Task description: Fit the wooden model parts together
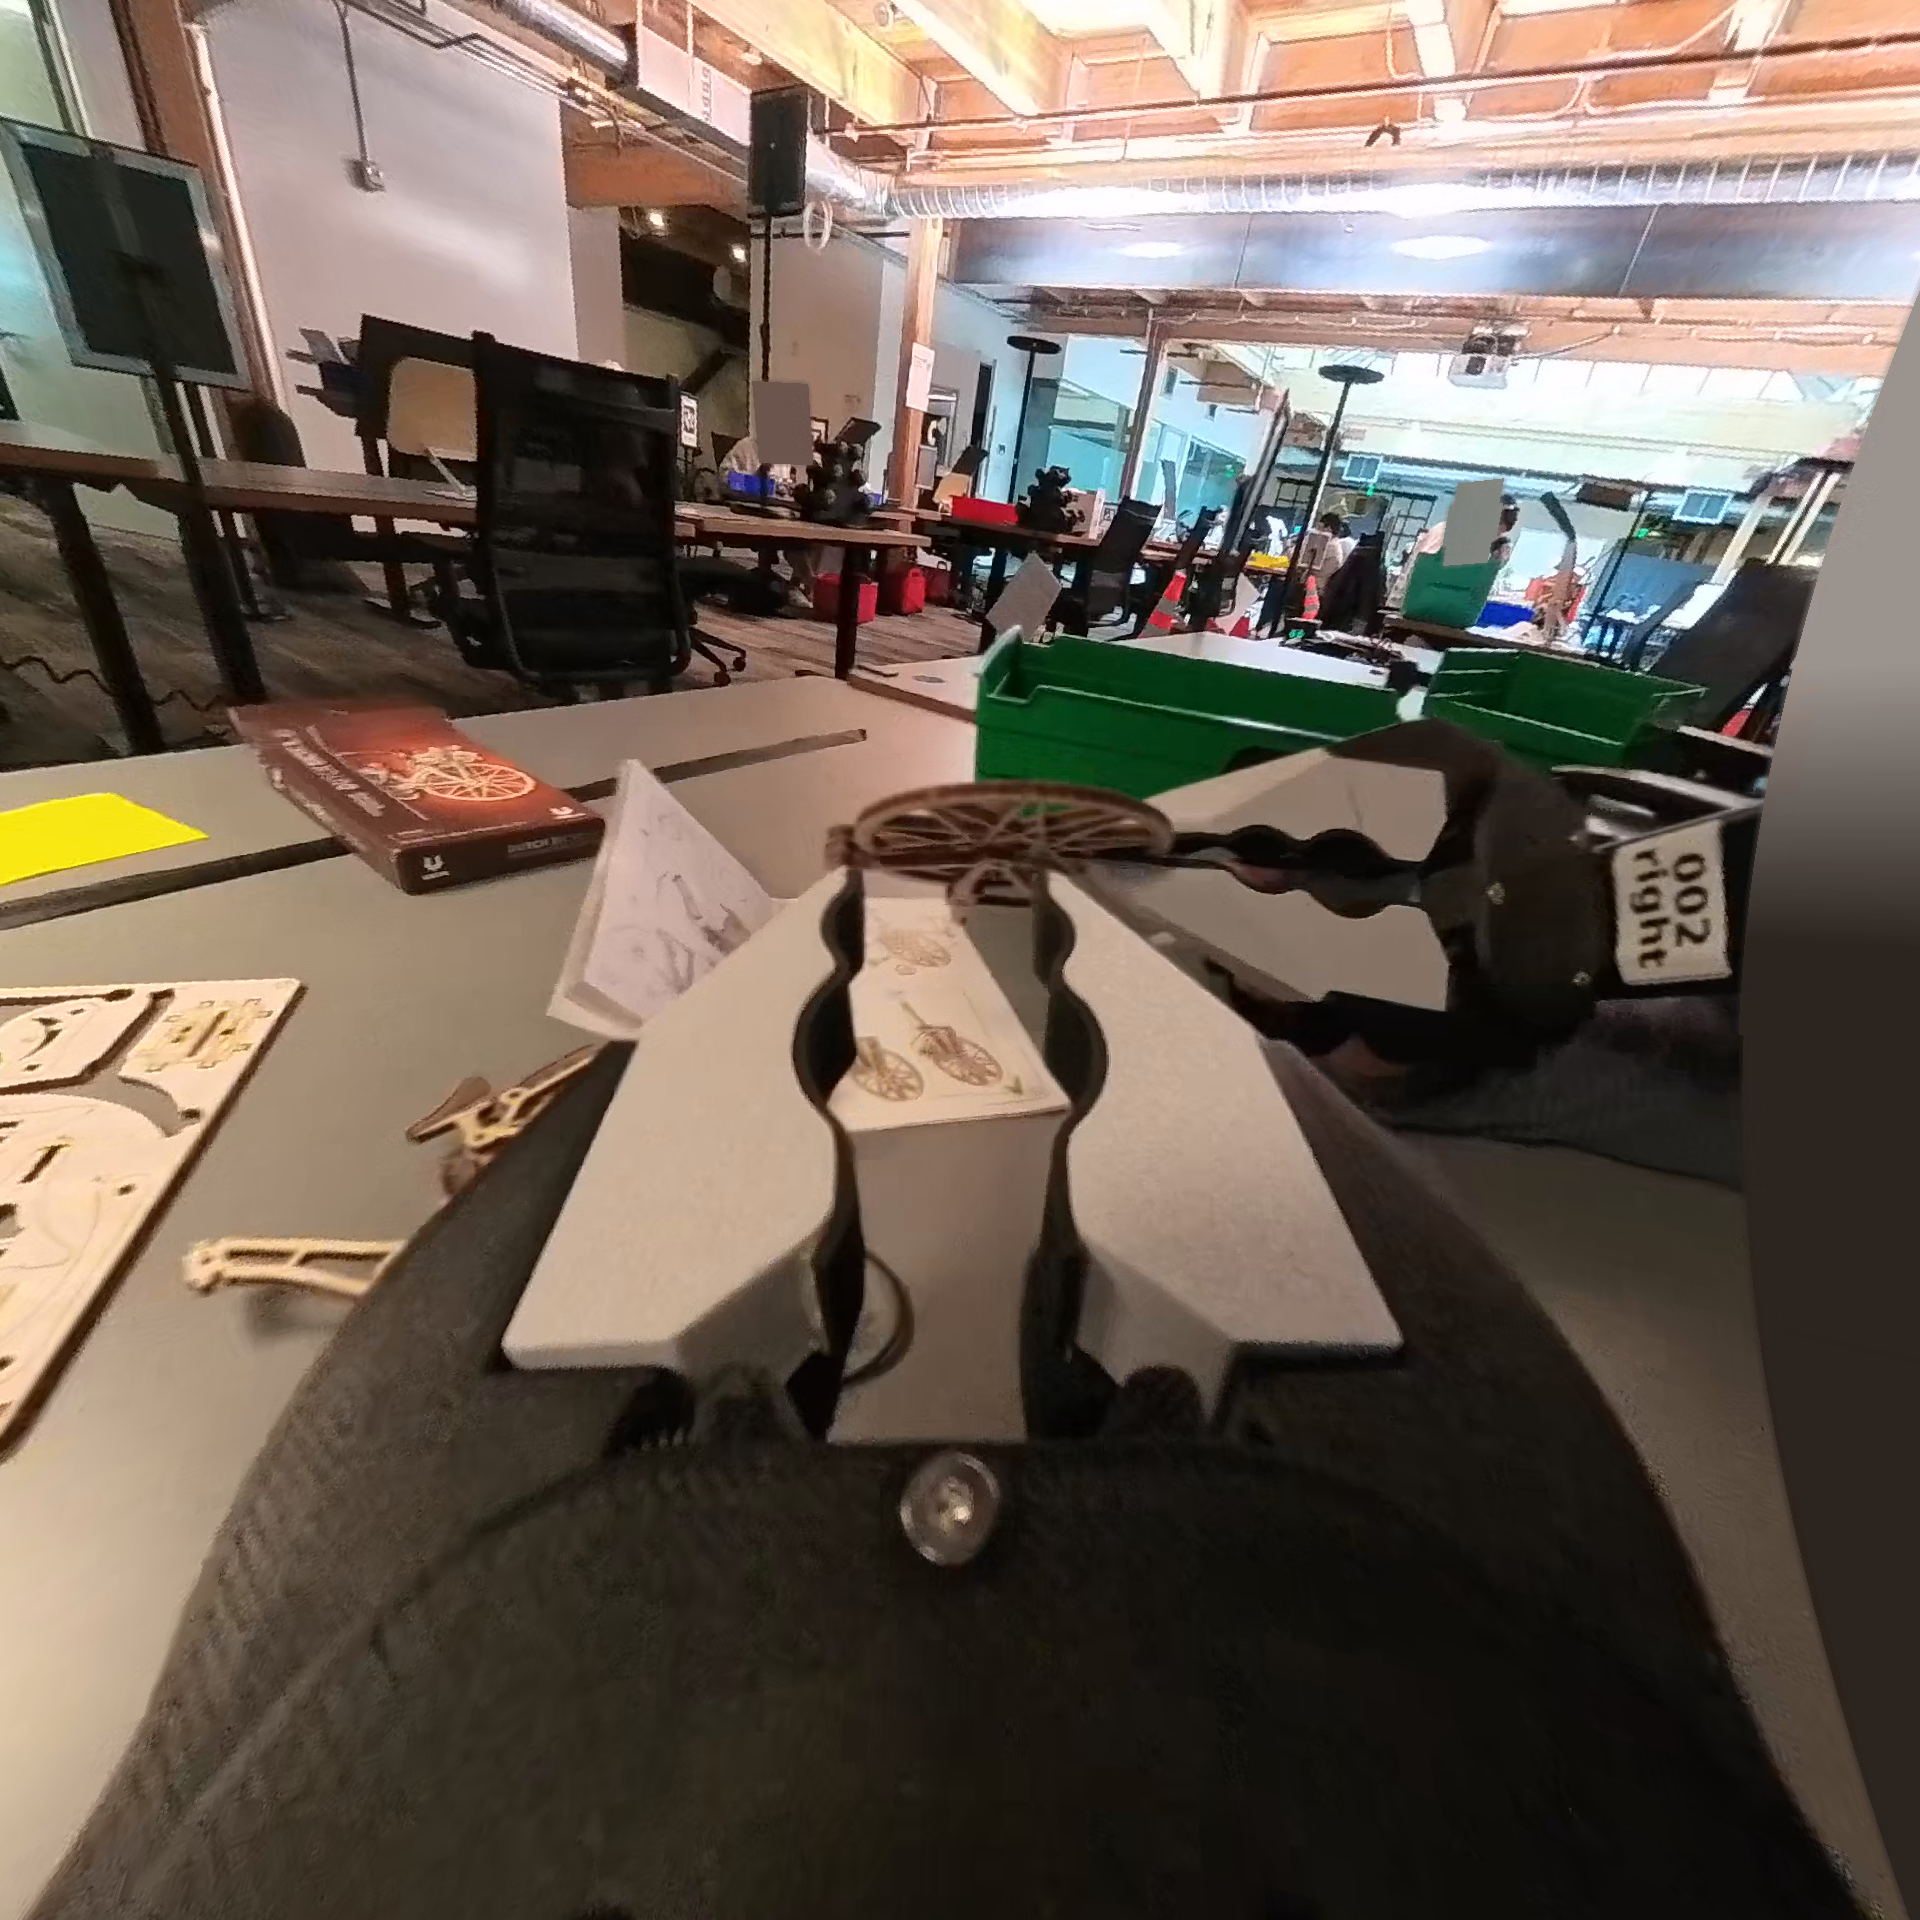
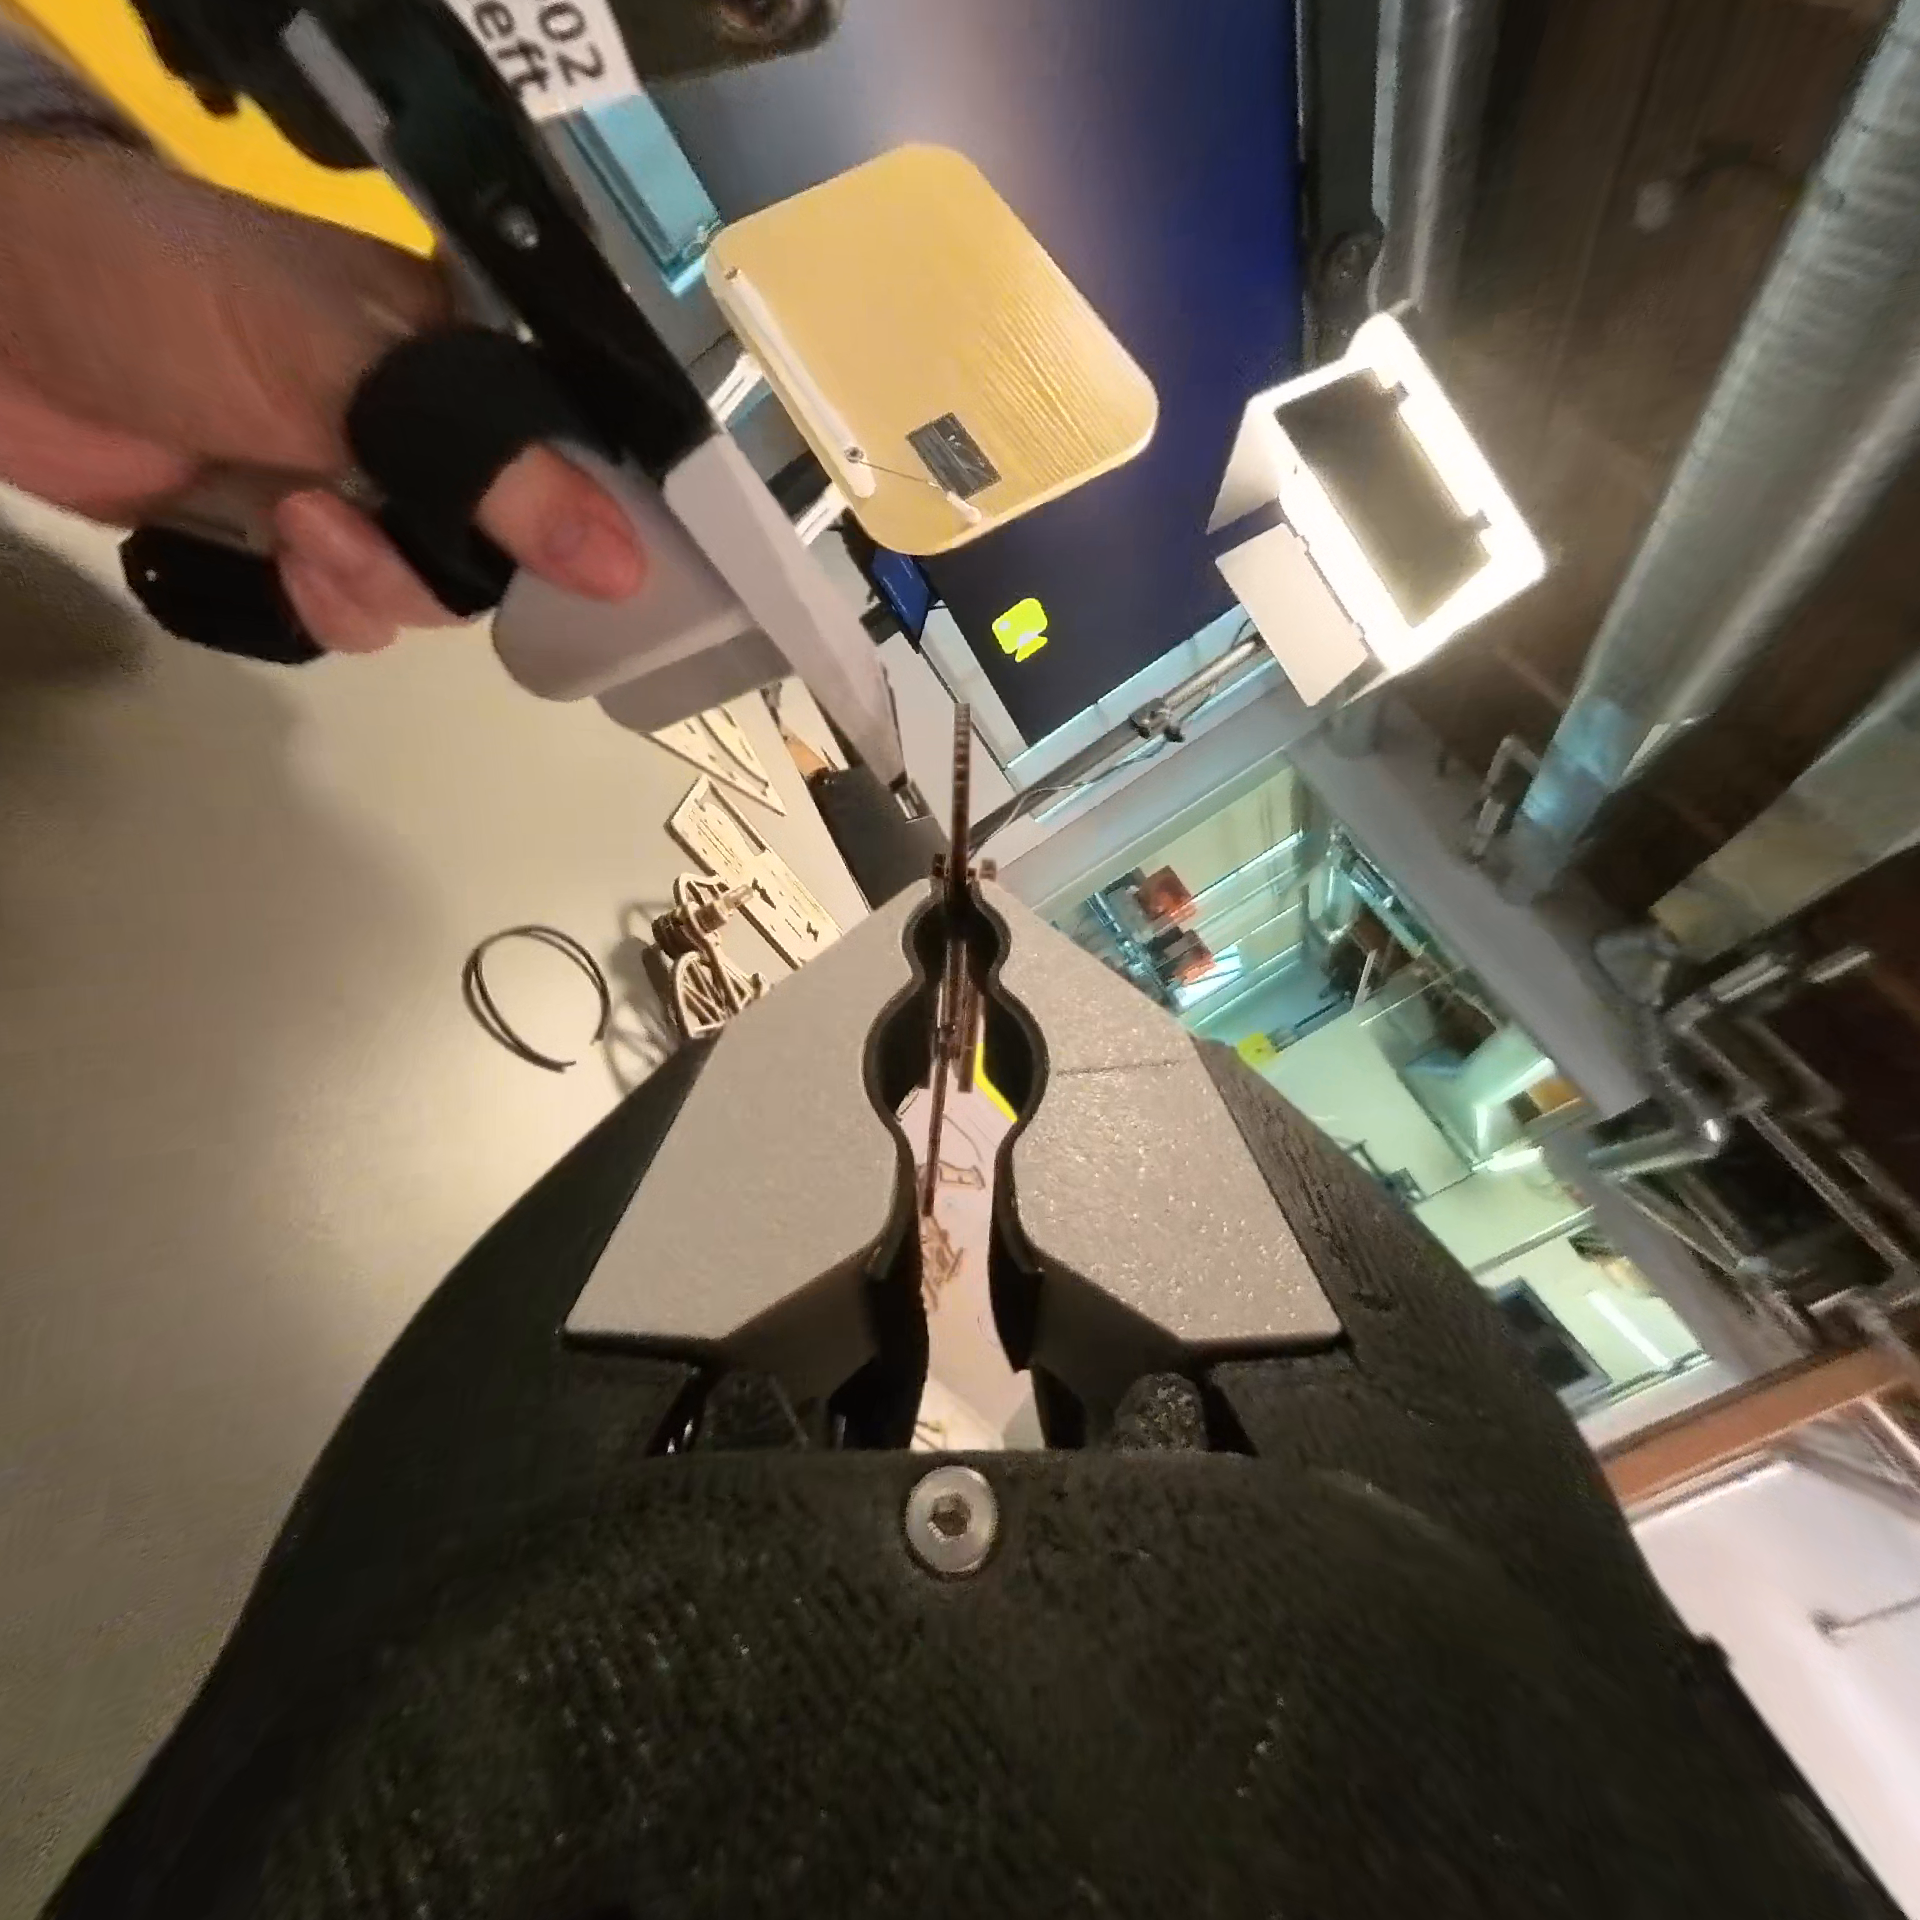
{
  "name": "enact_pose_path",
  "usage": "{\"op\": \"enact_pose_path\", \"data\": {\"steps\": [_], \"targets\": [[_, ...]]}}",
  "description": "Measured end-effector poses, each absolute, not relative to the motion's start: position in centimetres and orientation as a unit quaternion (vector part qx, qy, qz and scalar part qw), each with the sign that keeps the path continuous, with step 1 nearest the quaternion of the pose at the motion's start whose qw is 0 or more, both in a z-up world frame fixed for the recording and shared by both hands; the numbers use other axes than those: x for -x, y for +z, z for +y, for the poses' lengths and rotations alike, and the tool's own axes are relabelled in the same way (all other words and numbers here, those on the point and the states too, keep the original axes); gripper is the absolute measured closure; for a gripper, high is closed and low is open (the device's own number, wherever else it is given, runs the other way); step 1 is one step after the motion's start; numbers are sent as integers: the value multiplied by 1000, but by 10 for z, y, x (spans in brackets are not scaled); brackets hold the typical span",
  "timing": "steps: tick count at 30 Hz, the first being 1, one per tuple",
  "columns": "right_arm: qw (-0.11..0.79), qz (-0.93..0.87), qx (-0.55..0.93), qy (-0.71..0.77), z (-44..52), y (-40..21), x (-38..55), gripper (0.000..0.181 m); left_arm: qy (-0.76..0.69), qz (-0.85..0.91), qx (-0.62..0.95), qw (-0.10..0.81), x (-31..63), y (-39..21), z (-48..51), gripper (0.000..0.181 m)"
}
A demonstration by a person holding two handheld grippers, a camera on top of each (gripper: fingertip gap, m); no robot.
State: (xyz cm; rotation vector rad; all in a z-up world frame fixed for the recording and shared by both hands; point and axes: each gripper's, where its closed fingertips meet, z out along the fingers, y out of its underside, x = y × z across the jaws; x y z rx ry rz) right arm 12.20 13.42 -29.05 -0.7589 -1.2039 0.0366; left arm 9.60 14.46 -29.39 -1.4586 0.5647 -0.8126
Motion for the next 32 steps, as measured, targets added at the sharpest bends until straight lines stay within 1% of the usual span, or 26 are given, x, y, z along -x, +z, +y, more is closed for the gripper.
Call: {"op": "enact_pose_path", "data": {"steps": [3, 8, 10, 13, 15, 17, 21, 23, 26, 28, 32], "targets": [[755, -558, 343, 17, 132, -292, -120, 181, -348, 264, 640, 632, -88, -297, 145, 148], [749, -557, 355, 44, 131, -293, -119, 181, -282, 342, 630, 638, -82, -304, 141, 130], [748, -555, 359, 51, 133, -293, -119, 181, -252, 369, 634, 631, -85, -313, 144, 119], [744, -557, 361, 76, 129, -294, -118, 181, -183, 412, 624, 638, -92, -319, 153, 107], [736, -550, 374, 123, 126, -292, -117, 181, -175, 444, 616, 627, -101, -325, 155, 105], [715, -530, 404, 209, 124, -289, -118, 181, -226, 455, 610, 608, -112, -326, 151, 109], [651, -466, 453, 392, 125, -277, -123, 181, -357, 425, 594, 583, -116, -310, 141, 117], [620, -439, 461, 458, 125, -274, -126, 181, -400, 418, 590, 563, -115, -308, 137, 129], [590, -415, 469, 510, 126, -272, -128, 181, -436, 416, 589, 539, -115, -309, 132, 140], [576, -409, 474, 526, 127, -273, -128, 181, -454, 411, 586, 531, -116, -309, 130, 144], [556, -400, 480, 547, 127, -275, -127, 181, -501, 388, 579, 513, -117, -303, 127, 166]]}}
